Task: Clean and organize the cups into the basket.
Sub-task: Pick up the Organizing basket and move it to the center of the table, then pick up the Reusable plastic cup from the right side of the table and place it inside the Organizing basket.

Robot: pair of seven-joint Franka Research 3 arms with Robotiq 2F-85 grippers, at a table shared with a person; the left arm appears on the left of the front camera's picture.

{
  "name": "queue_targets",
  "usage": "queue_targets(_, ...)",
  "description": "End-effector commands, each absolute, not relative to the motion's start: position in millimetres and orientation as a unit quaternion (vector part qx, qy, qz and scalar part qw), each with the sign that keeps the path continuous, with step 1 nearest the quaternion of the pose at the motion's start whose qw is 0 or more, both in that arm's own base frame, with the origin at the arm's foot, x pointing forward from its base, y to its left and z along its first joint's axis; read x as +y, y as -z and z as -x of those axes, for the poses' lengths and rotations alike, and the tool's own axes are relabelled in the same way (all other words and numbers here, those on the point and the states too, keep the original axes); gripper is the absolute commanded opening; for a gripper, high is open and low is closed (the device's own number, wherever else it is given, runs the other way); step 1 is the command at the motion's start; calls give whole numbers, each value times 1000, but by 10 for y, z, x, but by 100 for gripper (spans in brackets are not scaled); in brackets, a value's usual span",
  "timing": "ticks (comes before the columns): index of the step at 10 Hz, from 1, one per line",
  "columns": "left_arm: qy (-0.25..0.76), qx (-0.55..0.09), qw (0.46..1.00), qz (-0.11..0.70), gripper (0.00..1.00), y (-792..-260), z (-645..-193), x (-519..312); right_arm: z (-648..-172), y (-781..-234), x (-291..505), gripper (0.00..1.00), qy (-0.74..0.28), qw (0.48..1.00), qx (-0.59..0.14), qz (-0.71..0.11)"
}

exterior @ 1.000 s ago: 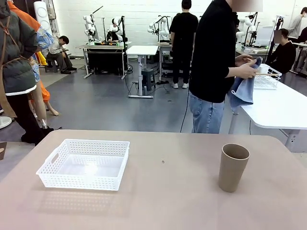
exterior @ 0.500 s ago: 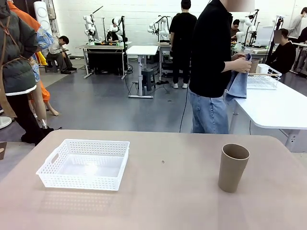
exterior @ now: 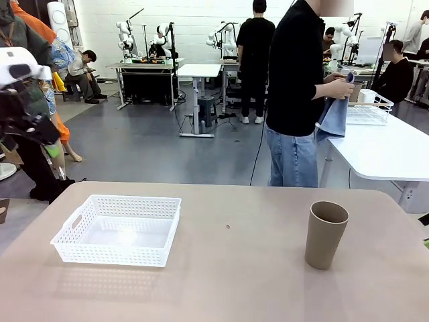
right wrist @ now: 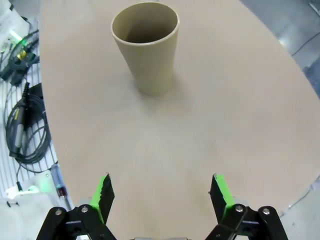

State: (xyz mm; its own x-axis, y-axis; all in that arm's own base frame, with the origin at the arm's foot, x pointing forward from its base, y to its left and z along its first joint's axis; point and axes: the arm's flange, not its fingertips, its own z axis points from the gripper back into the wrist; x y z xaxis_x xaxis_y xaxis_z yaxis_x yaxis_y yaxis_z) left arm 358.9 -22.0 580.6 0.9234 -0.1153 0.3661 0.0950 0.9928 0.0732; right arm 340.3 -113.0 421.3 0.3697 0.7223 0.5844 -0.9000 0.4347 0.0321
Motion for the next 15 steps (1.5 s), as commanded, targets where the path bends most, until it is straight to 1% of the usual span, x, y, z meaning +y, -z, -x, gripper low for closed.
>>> queue_targets(1, 63, -148, 987, 8, 100, -5553, -3671, -340, -3347, -4292, -1224, 100, -505, 811, -250, -157)
queue_targets(2, 76, -116, 989, 59, 100, -5321, -3702, -393, -3347, -4292, -1224, 100, -505, 811, -250, -157)
queue_targets(3, 122, -109, 984, 63, 100, -5079, -3694, -433, -3347, -4292, -1224, 100, -505, 811, -250, -157)
queue_targets(4, 129, -95, 986, 48, 100, -4815, -3709, -436, -3347, -4292, -1224, 100, -505, 811, -250, -157)
queue_targets(6, 95, -82, 992, 22, 100, -4425, -3963, -254, -3347, -4292, -1224, 100, -505, 811, -250, -157)
queue_targets(9, 46, -78, 996, 9, 100, -4105, -4253, 70, -3347, -4292, -1224, 100, -505, 811, -250, -157)
queue_targets(10, 51, -67, 996, 24, 100, -4005, -4275, 134, -3347, -4292, -1224, 100, -505, 811, -250, -157)
queue_targets(11, 65, -77, 995, 23, 100, -4143, -4106, 12, -3347, -4292, -1224, 100, -505, 811, -250, -157)
queue_targets(15, 65, -77, 995, 23, 100, -4143, -4106, 12, -3347, -4292, -1224, 100, -505, 811, -250, -157)
